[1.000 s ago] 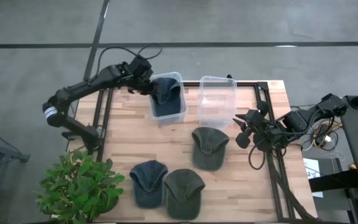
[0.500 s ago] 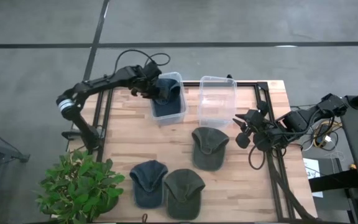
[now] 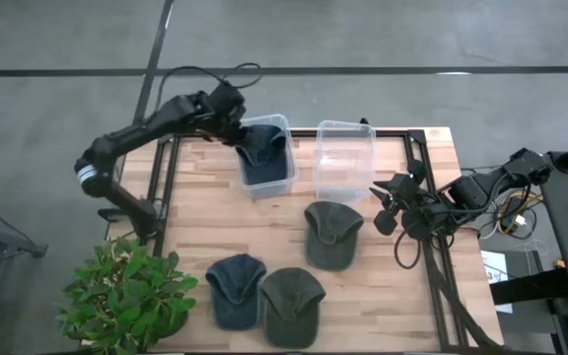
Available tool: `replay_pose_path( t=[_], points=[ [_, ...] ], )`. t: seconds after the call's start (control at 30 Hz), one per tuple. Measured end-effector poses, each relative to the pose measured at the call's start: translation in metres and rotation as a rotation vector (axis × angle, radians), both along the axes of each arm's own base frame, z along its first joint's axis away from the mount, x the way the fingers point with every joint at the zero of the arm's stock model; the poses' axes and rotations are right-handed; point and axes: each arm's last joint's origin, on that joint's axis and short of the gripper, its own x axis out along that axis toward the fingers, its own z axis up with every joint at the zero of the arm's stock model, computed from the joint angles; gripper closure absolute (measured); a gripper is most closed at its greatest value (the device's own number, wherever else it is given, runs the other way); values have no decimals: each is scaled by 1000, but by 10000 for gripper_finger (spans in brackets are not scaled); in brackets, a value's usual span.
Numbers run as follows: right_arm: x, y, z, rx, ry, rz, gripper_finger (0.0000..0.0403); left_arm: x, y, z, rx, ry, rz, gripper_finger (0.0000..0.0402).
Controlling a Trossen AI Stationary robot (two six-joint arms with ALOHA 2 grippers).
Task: Pick & Place hat
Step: Put the blue cap into the left transparent bin
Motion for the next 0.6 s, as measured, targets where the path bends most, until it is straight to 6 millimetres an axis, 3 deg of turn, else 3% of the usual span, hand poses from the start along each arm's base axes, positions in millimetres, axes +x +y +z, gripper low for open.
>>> replay_pose_path(
  t=[0.13, 0.23, 0.43, 0.6],
  points=[
    [0, 0, 0, 0, 0, 0, 319, -9, -36, 31, 36, -77, -88, 248],
    [0, 0, 0, 0, 0, 0, 319, -15, -67, 41, -1, -113, -126, 248],
    [0, 0, 0, 0, -1, -1, 328, -25, -120, 37, -111, -10, -86, 248],
    [0, 0, 0, 0, -1, -1, 329, -23, -150, 21, -156, 116, -42, 248]
  ],
)
